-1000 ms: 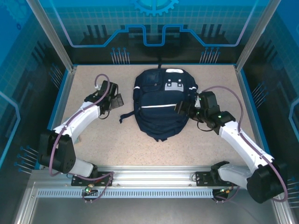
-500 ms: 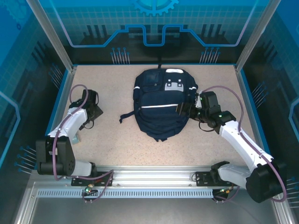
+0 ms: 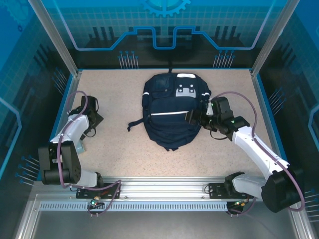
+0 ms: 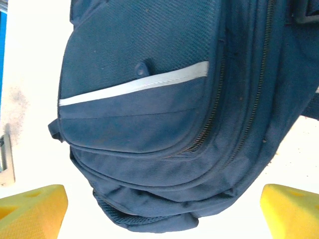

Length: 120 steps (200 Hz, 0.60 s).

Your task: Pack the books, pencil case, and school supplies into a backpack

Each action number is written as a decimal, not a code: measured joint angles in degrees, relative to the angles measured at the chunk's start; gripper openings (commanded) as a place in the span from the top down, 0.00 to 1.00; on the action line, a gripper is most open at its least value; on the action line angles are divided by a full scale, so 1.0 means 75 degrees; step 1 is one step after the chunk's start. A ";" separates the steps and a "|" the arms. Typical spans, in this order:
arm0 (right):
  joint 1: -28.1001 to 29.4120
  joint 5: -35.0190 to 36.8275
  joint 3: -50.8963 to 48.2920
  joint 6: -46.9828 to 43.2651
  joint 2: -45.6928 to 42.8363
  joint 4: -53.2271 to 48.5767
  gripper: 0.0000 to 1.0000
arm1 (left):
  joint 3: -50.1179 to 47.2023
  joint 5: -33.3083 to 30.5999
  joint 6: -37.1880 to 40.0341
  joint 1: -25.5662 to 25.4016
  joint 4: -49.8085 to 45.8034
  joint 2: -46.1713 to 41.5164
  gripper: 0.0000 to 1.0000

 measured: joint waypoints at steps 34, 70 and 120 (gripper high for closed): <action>0.0393 0.0128 0.0181 0.0286 -0.0003 -0.0015 0.00 | 0.0000 -0.0058 0.0224 0.0530 0.0085 -0.0143 0.01; 0.0737 0.0306 0.0446 0.0513 0.0146 -0.0096 0.00 | 0.0000 -0.0079 0.0440 0.1166 0.0125 -0.0434 0.01; 0.1105 0.0495 0.1070 0.0565 0.0679 -0.0347 0.00 | -0.0038 0.0411 0.0740 0.2008 0.0361 -0.0111 0.03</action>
